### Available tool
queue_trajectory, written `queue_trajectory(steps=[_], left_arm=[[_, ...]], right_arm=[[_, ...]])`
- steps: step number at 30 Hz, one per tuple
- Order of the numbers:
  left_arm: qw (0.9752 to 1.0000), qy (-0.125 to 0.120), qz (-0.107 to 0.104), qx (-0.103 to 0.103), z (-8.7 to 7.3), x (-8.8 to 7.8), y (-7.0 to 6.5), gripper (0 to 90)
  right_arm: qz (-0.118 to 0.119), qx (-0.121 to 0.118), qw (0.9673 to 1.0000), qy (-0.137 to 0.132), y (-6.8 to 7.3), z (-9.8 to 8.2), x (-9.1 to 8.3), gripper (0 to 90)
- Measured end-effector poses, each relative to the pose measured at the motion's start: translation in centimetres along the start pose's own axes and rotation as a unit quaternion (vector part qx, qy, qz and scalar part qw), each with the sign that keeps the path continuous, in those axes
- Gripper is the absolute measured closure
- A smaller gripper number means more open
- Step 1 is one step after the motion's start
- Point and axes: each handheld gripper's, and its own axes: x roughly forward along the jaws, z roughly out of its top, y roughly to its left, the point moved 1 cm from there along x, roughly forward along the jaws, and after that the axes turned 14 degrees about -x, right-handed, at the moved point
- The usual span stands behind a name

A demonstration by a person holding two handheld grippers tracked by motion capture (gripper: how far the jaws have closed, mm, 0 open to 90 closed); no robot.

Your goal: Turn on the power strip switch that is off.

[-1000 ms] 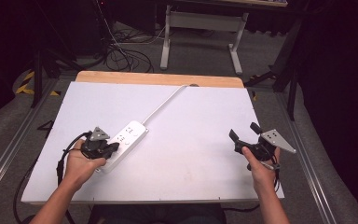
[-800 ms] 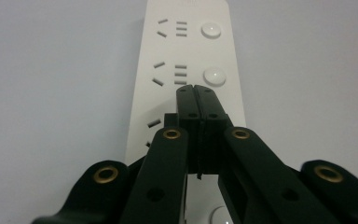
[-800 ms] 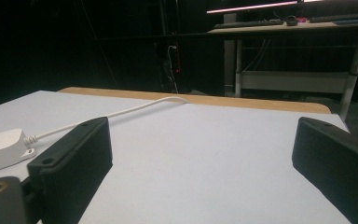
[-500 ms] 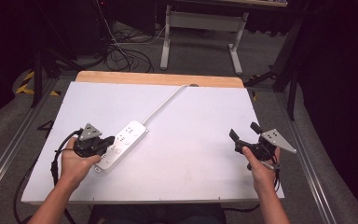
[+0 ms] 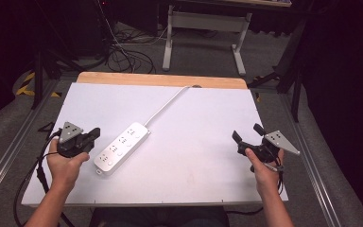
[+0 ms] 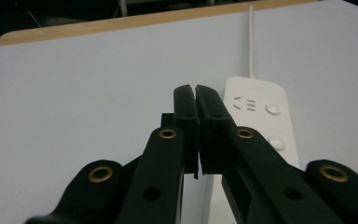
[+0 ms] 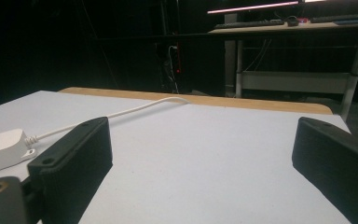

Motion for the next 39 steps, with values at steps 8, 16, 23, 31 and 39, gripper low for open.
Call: queue_trajectory(steps=[8,16,23,31,39], left_arm=[[0.9983,-0.043,0.03,-0.026,0.1,-0.9,1.1,83.8],[0.9976,-0.047,0.04,-0.029,-0.1,-1.1,1.3,72.7],[0.9958,-0.071,0.049,-0.029,0.0,-1.7,1.5,66.8],[0.9929,-0.098,0.057,-0.036,0.2,-2.1,1.7,52.9],[0.9908,-0.103,0.071,-0.051,0.4,-2.2,2.0,23.2]], right_arm=[[0.003,-0.001,1.0,0.0,0.1,0.1,0.3,5.7],[0.007,-0.001,1.0,-0.001,0.2,0.1,0.7,5.7],[0.009,-0.001,1.0,-0.004,0.3,0.2,0.7,5.7],[0.007,0.0,1.0,-0.002,0.3,0.2,0.8,5.6],[0.006,0.0,1.0,-0.004,0.4,0.3,0.7,5.5]])
